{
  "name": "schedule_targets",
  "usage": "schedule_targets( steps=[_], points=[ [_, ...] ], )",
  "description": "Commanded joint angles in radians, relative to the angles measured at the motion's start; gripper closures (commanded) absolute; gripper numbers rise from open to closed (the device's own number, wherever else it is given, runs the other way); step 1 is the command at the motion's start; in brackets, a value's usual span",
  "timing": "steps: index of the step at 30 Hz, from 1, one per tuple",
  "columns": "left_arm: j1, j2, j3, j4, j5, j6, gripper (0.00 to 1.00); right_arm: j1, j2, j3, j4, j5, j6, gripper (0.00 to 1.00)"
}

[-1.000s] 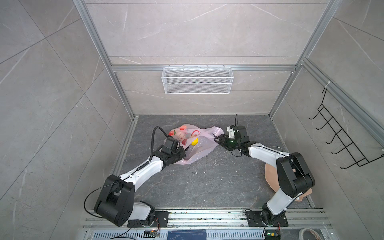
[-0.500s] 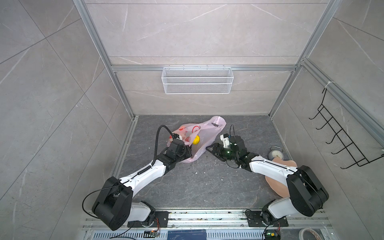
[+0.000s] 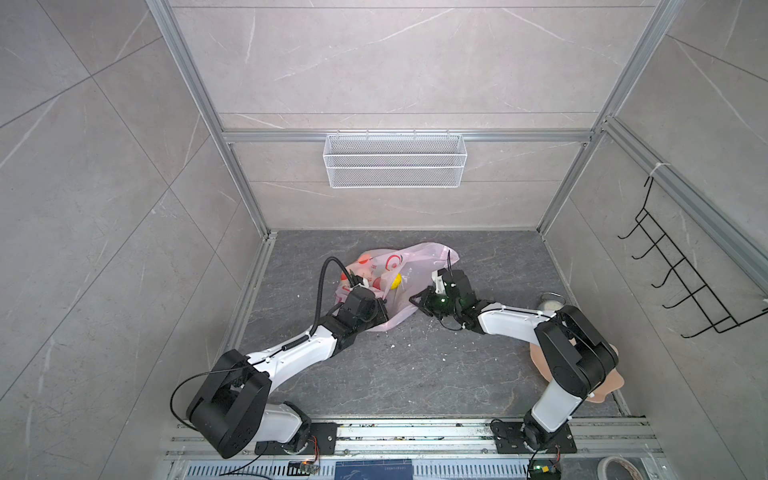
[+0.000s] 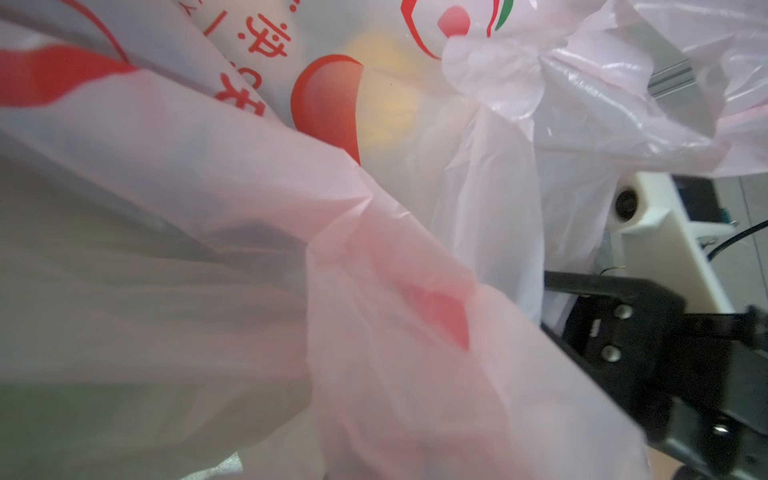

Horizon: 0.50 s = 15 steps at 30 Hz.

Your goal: Take the fake fruits out of the plastic bag

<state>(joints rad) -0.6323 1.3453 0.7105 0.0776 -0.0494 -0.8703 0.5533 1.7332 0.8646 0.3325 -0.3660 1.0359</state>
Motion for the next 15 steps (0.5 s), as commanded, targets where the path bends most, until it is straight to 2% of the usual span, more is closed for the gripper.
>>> schedule_targets(
  steps=[1, 4, 8, 11, 12, 15],
  points=[
    [0.069, -0.077, -0.046, 0.135, 0.003, -0.074, 1.00, 0.002, -0.001, -0.087, 0.060, 0.031, -0.012, 0.90],
    [0.128, -0.120, -0.101, 0.225, 0.027, -0.113, 0.97, 0.002, 0.033, -0.129, 0.095, 0.030, -0.013, 0.93],
    [0.140, -0.123, -0.033, 0.098, 0.050, -0.050, 0.83, 0.003, 0.080, -0.144, 0.156, 0.021, -0.013, 0.95],
    [0.141, -0.129, 0.066, -0.163, -0.008, 0.003, 0.64, 0.012, 0.089, -0.120, 0.151, 0.016, -0.048, 0.97],
    [0.140, -0.136, 0.107, -0.279, -0.057, 0.013, 0.54, 0.018, 0.085, -0.108, 0.136, 0.021, -0.059, 0.97],
    [0.138, -0.131, 0.250, -0.606, -0.209, 0.039, 0.38, 0.042, 0.071, -0.070, 0.077, 0.044, -0.100, 0.97]
  ],
)
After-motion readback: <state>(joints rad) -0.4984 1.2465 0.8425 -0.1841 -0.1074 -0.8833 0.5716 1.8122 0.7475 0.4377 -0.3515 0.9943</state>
